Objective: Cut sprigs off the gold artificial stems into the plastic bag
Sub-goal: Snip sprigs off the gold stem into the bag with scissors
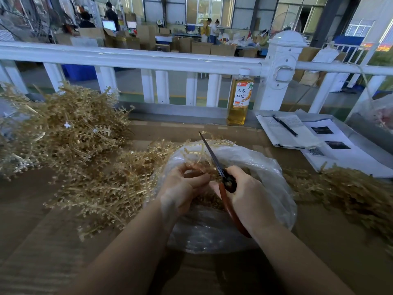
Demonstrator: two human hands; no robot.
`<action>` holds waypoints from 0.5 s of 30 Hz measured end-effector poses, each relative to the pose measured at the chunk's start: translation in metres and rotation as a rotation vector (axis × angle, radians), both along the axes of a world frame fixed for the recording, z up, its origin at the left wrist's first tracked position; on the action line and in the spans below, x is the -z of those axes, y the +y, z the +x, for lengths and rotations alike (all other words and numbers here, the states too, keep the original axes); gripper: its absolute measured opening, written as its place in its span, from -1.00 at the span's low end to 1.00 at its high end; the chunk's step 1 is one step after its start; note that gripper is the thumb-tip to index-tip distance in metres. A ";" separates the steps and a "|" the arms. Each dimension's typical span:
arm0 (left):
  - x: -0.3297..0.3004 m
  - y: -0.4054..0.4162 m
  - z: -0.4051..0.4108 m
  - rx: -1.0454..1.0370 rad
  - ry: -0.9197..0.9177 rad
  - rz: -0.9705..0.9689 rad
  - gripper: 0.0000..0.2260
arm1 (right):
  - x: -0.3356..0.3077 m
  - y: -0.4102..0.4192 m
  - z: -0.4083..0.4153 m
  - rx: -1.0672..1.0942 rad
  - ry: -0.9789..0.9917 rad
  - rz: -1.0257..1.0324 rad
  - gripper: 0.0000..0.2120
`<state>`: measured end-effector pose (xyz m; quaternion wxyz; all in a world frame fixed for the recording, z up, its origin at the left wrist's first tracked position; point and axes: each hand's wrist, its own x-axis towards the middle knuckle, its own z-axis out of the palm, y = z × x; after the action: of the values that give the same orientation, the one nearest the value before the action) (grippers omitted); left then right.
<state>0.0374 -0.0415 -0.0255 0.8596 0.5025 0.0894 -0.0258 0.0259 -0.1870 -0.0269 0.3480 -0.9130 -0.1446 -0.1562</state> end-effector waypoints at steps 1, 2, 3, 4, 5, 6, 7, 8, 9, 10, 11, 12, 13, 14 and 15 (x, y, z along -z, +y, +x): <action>0.000 0.000 0.002 -0.024 -0.001 -0.021 -0.80 | 0.000 0.000 -0.001 -0.010 0.002 0.007 -0.78; 0.000 0.001 0.005 -0.046 -0.003 -0.059 -0.80 | 0.000 0.000 -0.001 -0.021 0.005 0.012 -0.78; 0.001 0.002 0.007 -0.065 -0.009 -0.104 -0.80 | 0.000 0.000 -0.002 -0.032 0.008 0.009 -0.77; 0.001 0.003 0.009 -0.082 -0.015 -0.146 -0.81 | 0.000 0.000 -0.002 -0.044 0.010 -0.002 -0.77; 0.001 0.004 0.011 -0.098 -0.022 -0.175 -0.81 | 0.000 0.000 -0.003 -0.058 0.011 -0.019 -0.76; 0.002 0.005 0.013 -0.114 -0.025 -0.197 -0.80 | 0.001 0.001 -0.003 -0.073 0.009 -0.039 -0.75; 0.003 0.006 0.014 -0.126 -0.030 -0.214 -0.79 | 0.002 0.001 -0.003 -0.084 0.005 -0.059 -0.75; 0.003 0.007 0.015 -0.133 -0.040 -0.223 -0.77 | 0.002 0.001 -0.002 -0.092 0.001 -0.076 -0.74; 0.004 0.008 0.016 -0.138 -0.051 -0.225 -0.76 | 0.003 0.001 -0.002 -0.096 -0.001 -0.095 -0.74; 0.005 0.009 0.017 -0.142 -0.061 -0.223 -0.75 | 0.003 0.001 -0.002 -0.097 -0.006 -0.118 -0.73; 0.006 0.010 0.017 -0.147 -0.067 -0.221 -0.74 | 0.004 0.001 -0.001 -0.097 -0.013 -0.138 -0.73; 0.007 0.010 0.017 -0.150 -0.071 -0.224 -0.73 | 0.004 0.000 -0.001 -0.097 -0.019 -0.152 -0.74; 0.008 0.011 0.018 -0.150 -0.074 -0.230 -0.73 | 0.003 0.000 -0.001 -0.100 -0.020 -0.158 -0.75; 0.008 0.011 0.017 -0.146 -0.077 -0.236 -0.74 | 0.003 -0.001 -0.001 -0.106 -0.016 -0.161 -0.75; 0.008 0.011 0.017 -0.141 -0.082 -0.244 -0.74 | 0.003 -0.002 0.000 -0.112 -0.011 -0.164 -0.75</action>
<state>0.0545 -0.0309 -0.0332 0.9168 0.3875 0.0853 0.0446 0.0256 -0.1888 -0.0300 0.2795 -0.9280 -0.2097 -0.1294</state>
